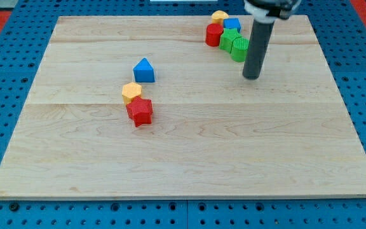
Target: Push red star closer to the green circle
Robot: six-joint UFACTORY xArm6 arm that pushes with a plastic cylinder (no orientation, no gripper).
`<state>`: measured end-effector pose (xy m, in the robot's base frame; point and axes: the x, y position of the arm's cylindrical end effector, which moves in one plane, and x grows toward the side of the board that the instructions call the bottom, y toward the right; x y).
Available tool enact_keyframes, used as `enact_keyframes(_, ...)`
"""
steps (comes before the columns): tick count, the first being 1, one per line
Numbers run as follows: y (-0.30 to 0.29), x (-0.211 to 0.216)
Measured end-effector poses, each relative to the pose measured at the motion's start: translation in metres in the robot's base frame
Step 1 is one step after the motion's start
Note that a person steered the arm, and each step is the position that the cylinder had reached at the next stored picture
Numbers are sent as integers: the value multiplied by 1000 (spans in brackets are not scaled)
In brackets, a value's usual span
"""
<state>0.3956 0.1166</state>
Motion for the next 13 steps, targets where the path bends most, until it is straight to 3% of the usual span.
enact_keyframes(2,-94,112)
enact_keyframes(3,-171,135)
enact_keyframes(5,-233,104)
enact_keyframes(9,-210,78)
enact_keyframes(13,-124,75)
